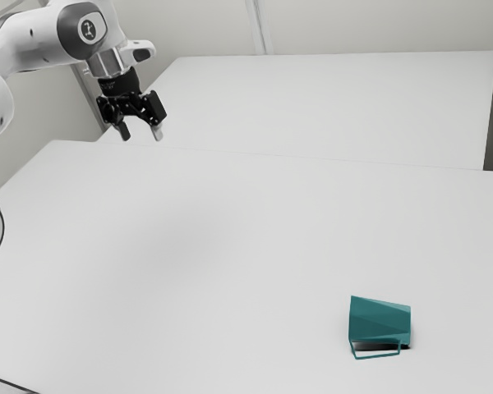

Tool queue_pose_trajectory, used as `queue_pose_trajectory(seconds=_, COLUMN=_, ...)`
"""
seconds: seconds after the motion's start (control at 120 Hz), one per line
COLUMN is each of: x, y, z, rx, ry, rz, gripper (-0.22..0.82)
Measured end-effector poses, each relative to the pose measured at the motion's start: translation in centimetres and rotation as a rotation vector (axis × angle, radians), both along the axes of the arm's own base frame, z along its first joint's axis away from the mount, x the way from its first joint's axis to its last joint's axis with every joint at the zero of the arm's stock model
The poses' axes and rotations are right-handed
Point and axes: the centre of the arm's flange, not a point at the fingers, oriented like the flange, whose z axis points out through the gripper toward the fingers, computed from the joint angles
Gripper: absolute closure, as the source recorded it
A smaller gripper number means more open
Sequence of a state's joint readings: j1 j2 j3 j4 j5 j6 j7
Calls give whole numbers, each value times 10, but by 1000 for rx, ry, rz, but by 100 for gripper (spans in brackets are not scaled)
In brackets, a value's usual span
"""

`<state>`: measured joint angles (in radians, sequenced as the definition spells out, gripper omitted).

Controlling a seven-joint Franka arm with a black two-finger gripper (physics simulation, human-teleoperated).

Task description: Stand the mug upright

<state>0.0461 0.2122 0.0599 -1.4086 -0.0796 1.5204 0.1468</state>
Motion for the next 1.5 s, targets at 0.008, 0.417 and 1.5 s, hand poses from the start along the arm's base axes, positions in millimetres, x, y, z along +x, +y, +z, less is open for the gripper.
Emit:
queue_pose_trajectory(seconds=0.008, x=0, y=0, z=0, rx=0, ry=0, rz=0, gripper=0)
queue_pose_trajectory(seconds=0.417, x=-15, y=-40, z=-42, rx=-89, ry=59, rz=-43, gripper=0)
queue_pose_trajectory(seconds=1.5, x=-121, y=-293, z=-254, rx=-825, ry=12, rz=90, gripper=0)
